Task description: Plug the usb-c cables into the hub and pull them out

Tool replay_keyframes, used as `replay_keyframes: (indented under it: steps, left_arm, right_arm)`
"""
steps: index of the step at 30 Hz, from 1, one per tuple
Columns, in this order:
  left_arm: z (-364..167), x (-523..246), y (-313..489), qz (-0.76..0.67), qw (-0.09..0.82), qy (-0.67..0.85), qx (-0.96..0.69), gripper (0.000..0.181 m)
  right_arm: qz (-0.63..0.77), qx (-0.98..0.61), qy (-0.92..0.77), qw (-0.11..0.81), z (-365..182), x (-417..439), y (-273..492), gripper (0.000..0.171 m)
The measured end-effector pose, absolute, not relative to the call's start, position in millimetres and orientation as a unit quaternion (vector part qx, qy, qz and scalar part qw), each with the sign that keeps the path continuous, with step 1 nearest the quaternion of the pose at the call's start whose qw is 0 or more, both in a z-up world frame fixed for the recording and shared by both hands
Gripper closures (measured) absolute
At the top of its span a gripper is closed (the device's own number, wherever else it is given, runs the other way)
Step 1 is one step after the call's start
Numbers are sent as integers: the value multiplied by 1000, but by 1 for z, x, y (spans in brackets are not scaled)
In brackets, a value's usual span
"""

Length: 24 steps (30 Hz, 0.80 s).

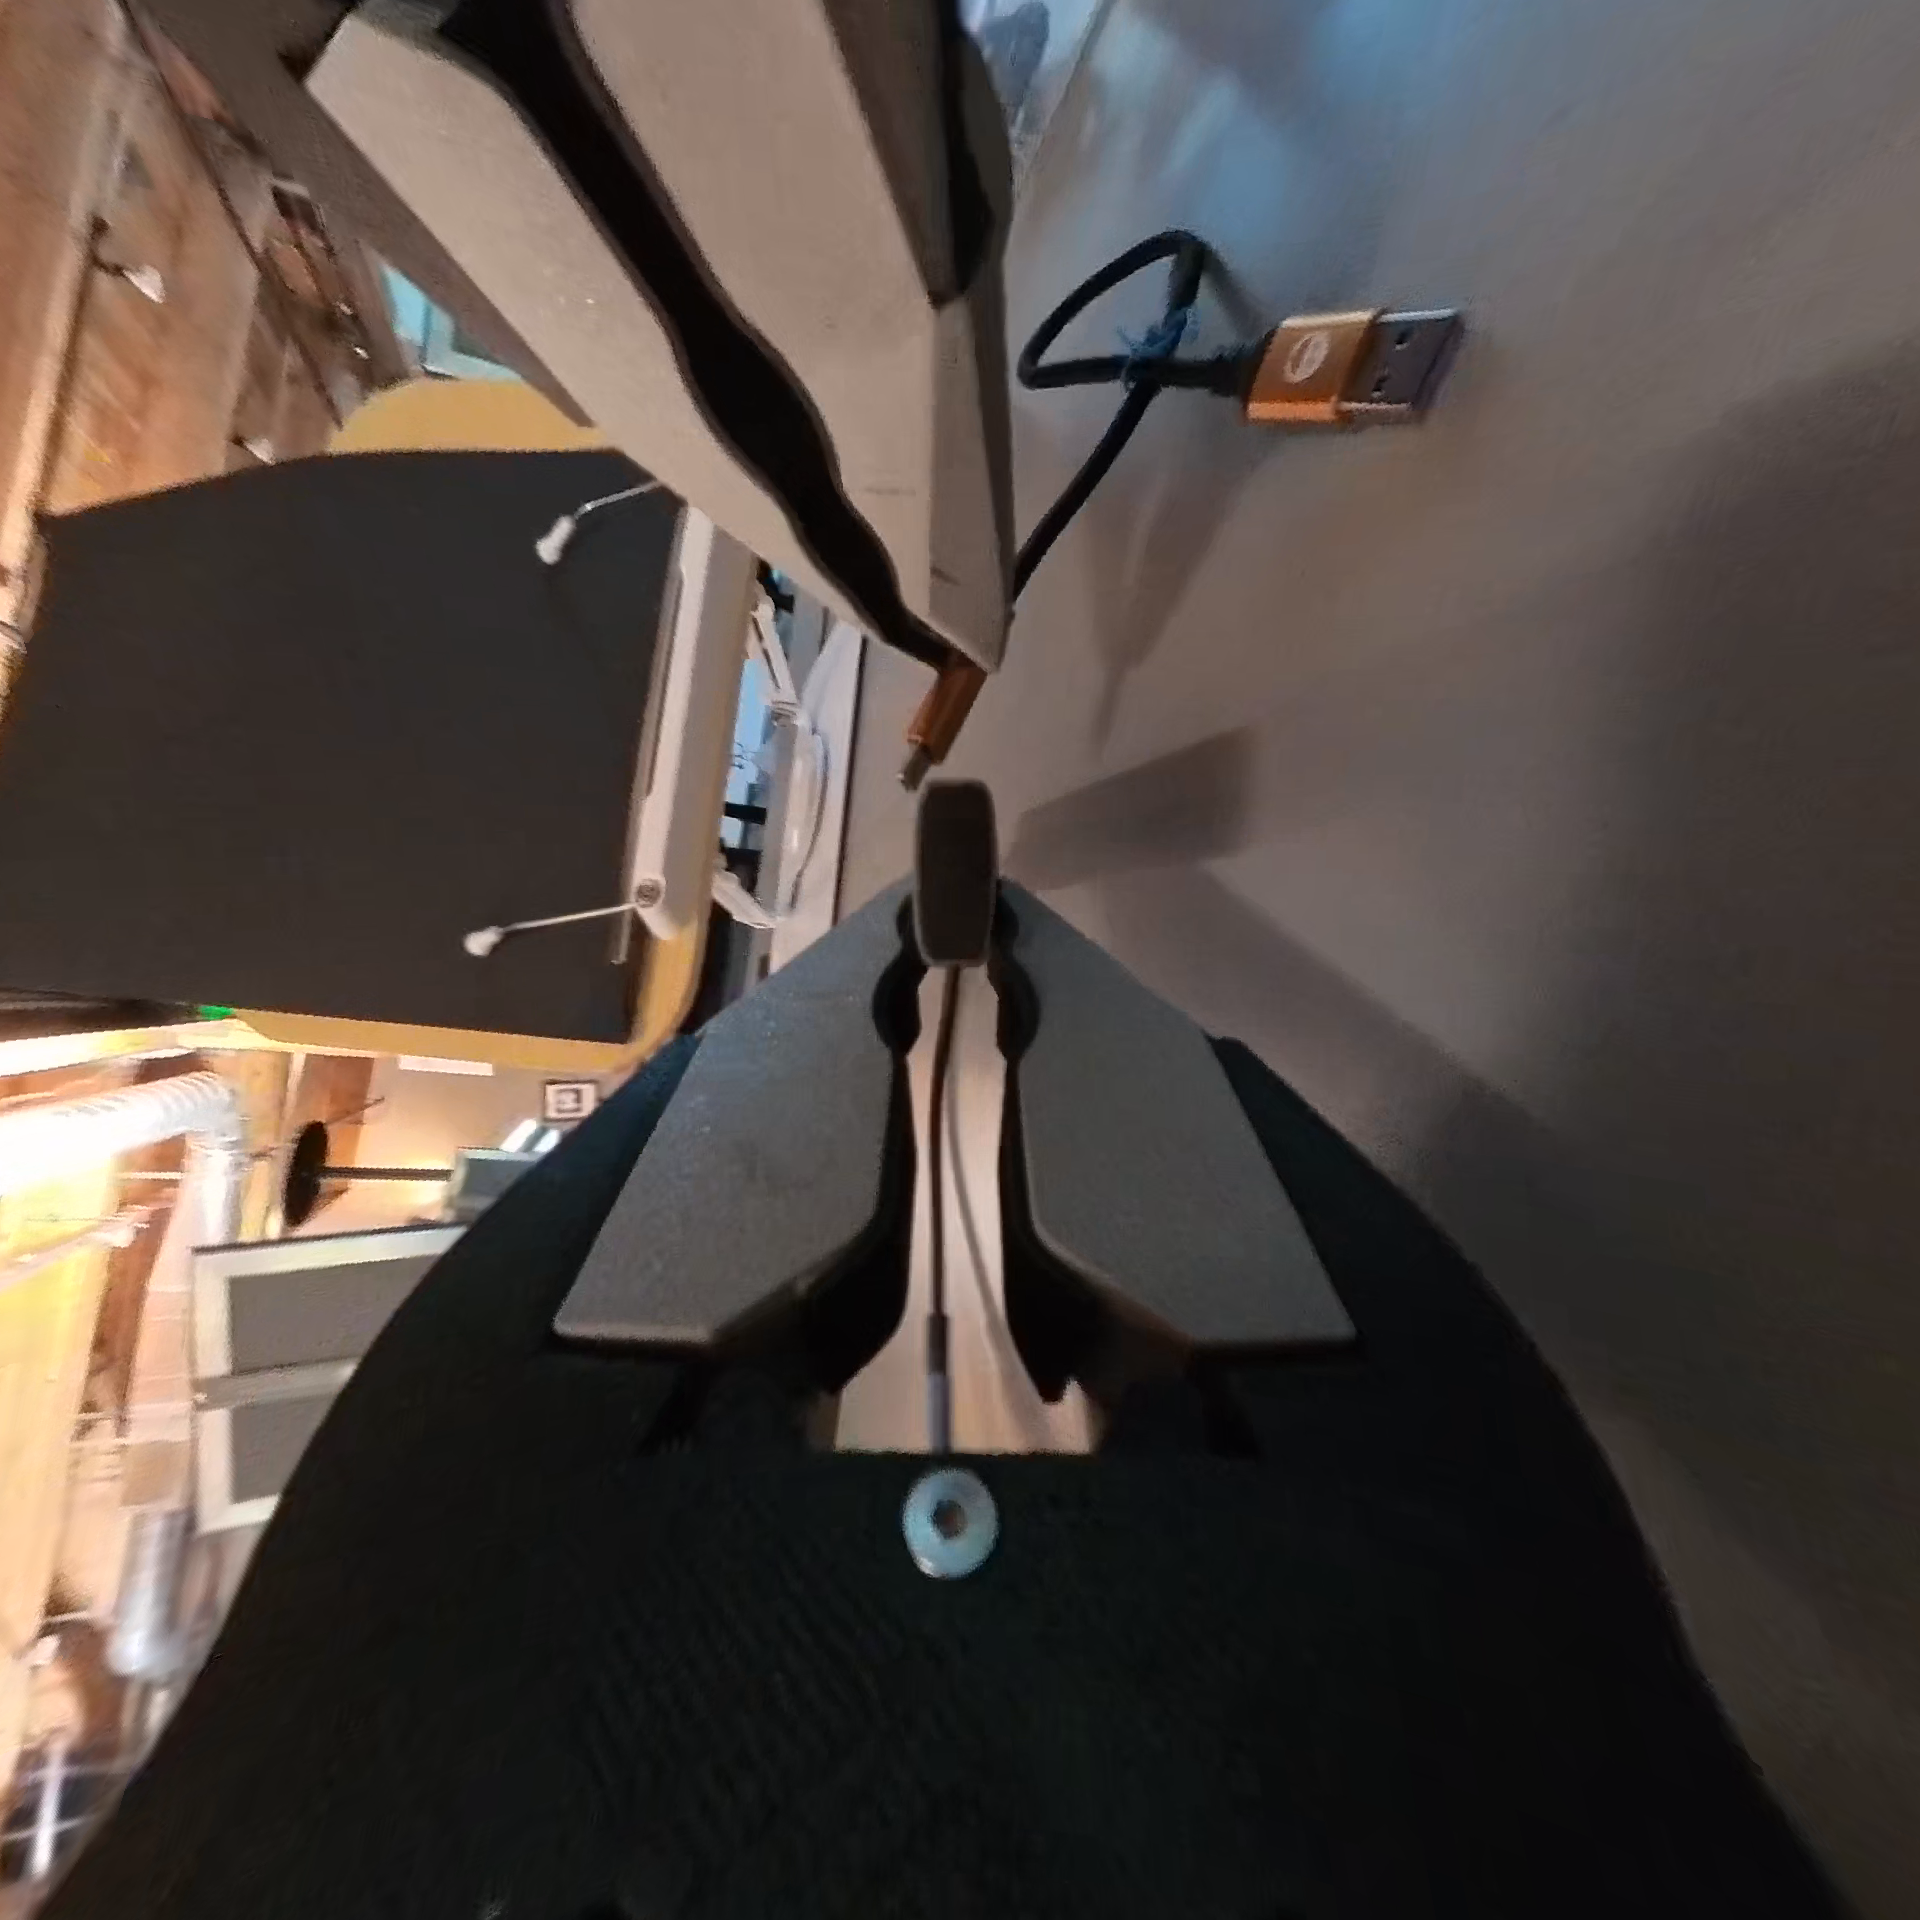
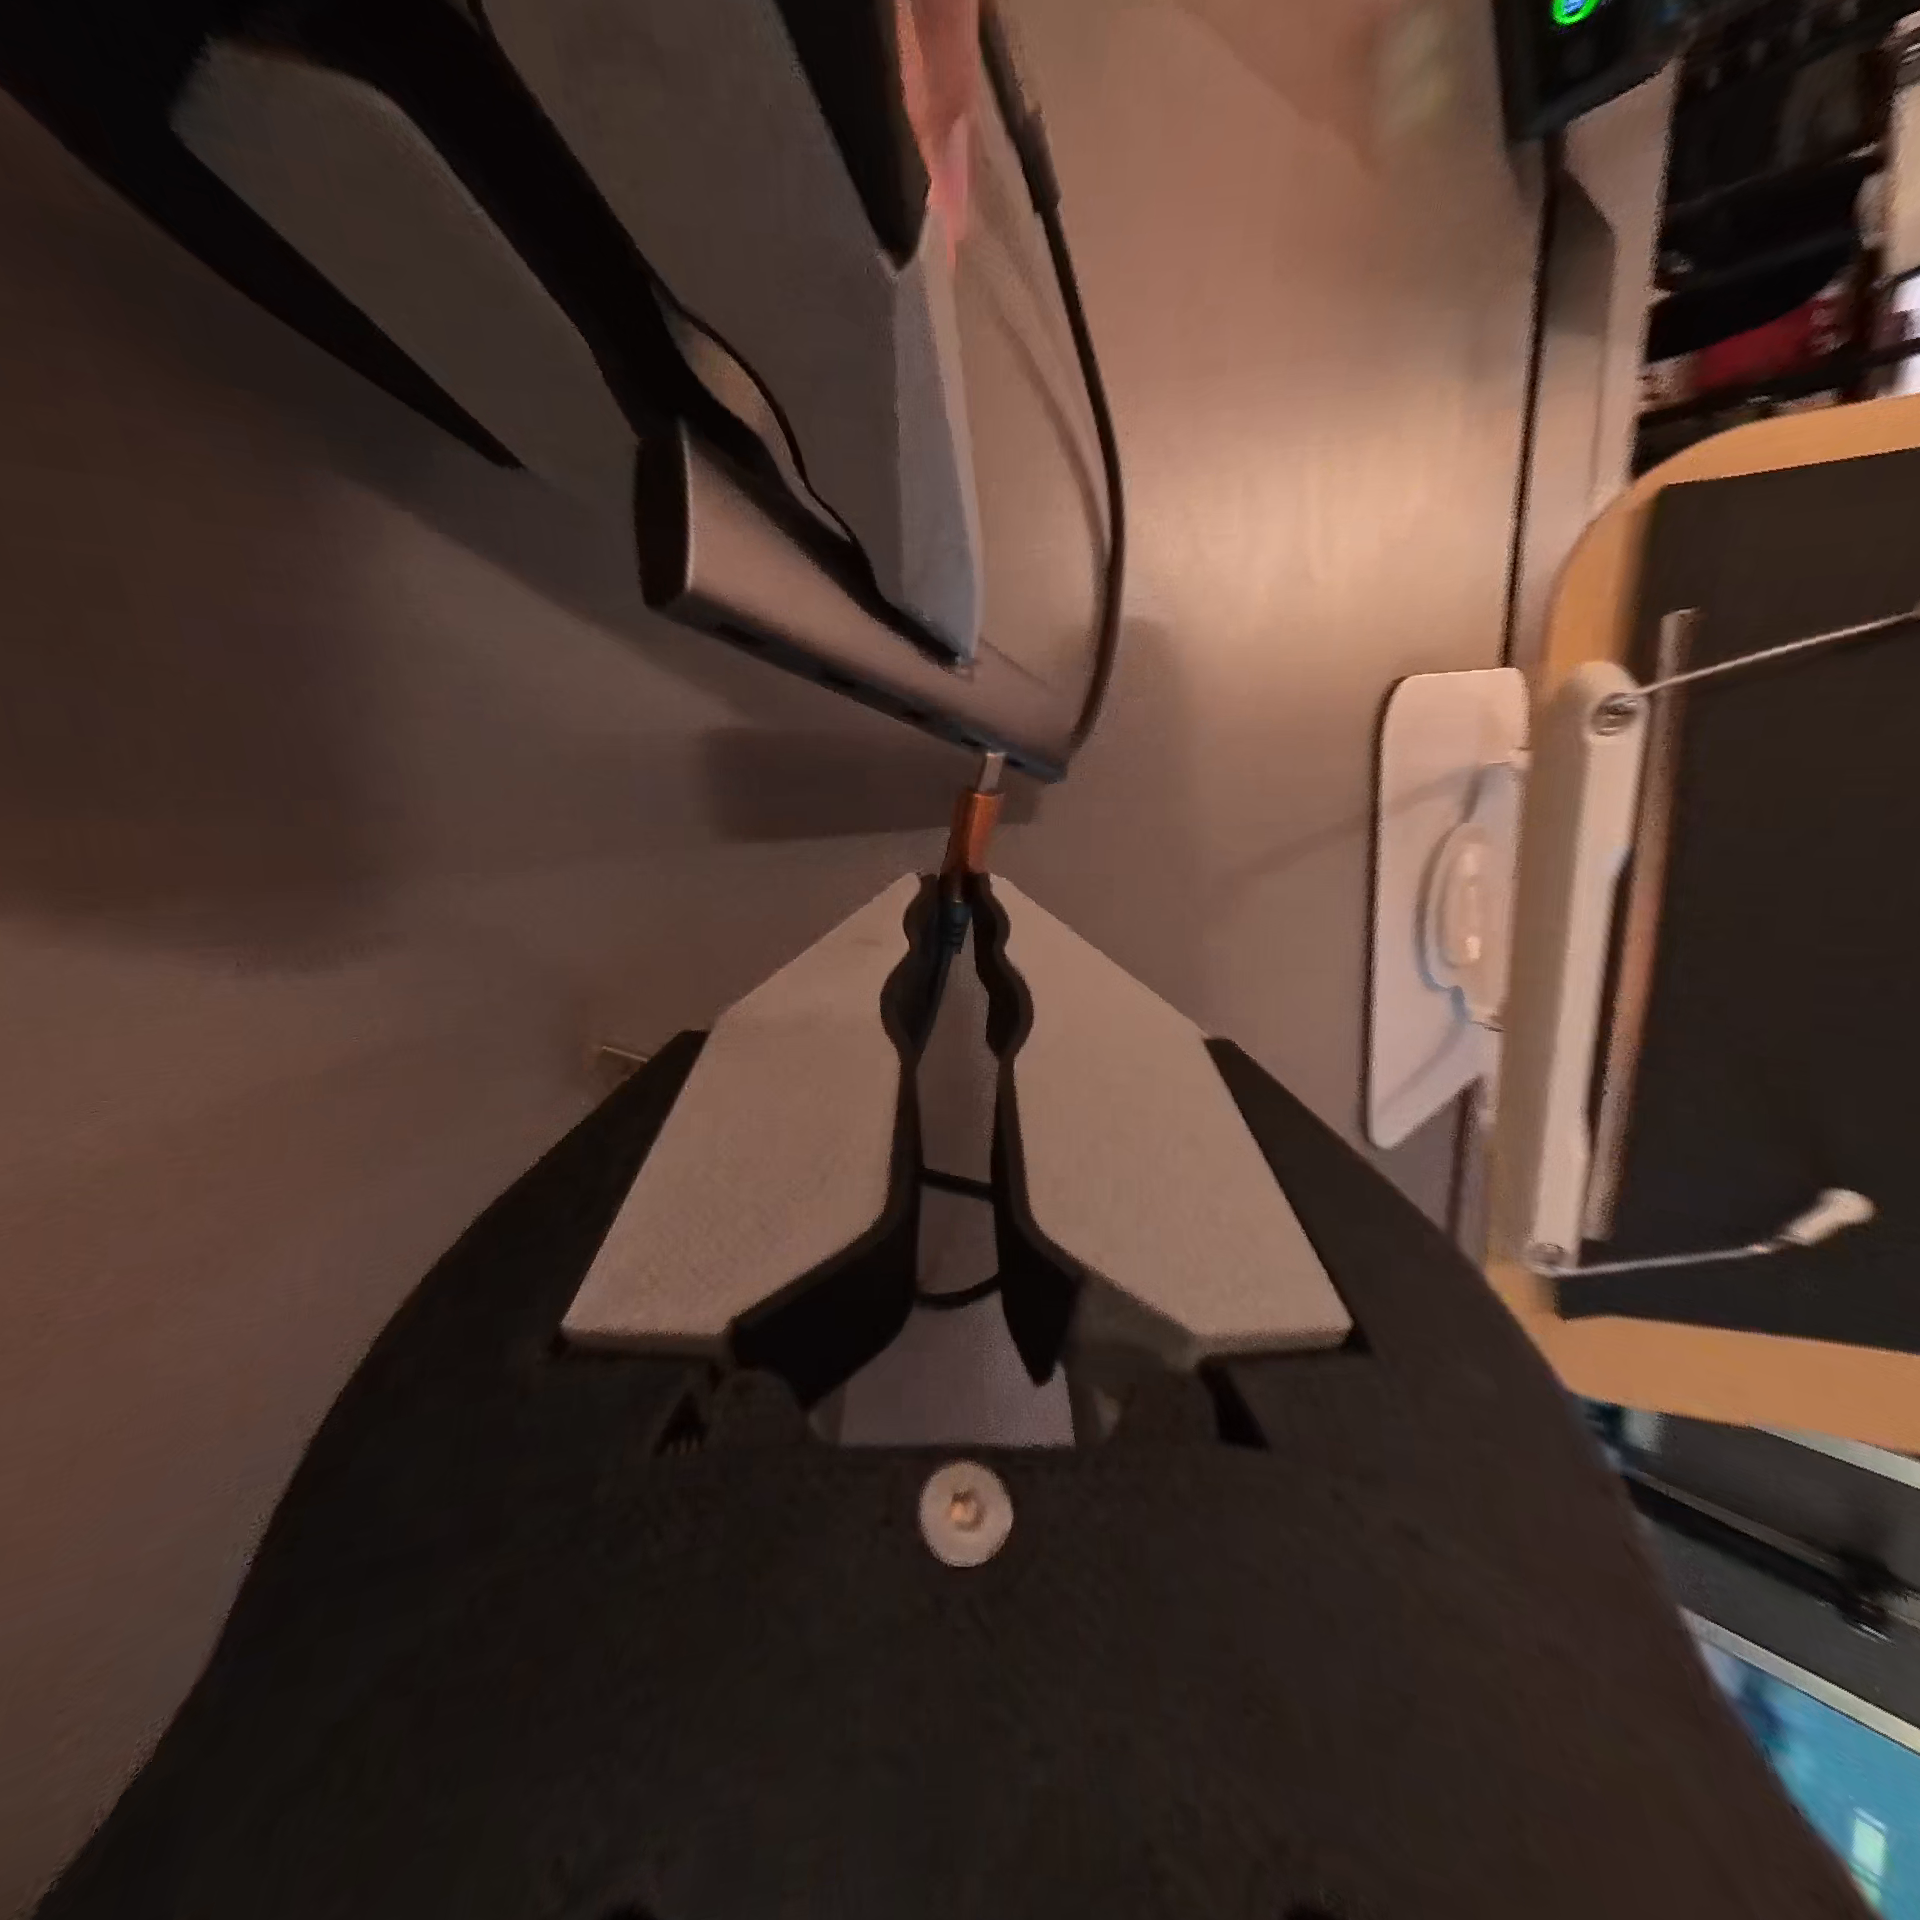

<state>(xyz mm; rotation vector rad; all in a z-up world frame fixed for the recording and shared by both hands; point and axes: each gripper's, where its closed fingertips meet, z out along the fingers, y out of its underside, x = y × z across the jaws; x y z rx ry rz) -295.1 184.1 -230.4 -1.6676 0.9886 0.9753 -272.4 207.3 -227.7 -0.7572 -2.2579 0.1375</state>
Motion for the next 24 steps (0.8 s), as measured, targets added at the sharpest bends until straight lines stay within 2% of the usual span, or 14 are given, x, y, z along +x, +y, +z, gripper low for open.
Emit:
replay_keyframes:
  steps: [6,9,12,14,15,18,24]
  left_arm:
    - [-227,-313,185,388,467,346,-716,173]
    - [-219,-322,182,365,493,310,-726,174]
    - [-213,-328,181,349,513,287,-730,174]
    - [-211,-331,180,350,515,281,-730,174]
    - [-211,-331,180,352,514,282,-729,174]
    - [-215,-328,180,362,503,298,-726,174]
    - [-222,-319,182,372,487,330,-718,174]
  right_arm:
    - [-11,-221,-848,482,-235,-285,226,168]
    - [1,-179,-861,477,-253,-275,219,168]
    - [102,-222,-879,410,-264,-264,212,161]
    - [189,-275,-876,349,-259,-259,212,144]
    - [235,-299,-870,313,-255,-256,210,143]
    - [335,-366,-837,230,-244,-255,217,145]
    - [400,-429,-807,64,-255,-254,223,151]
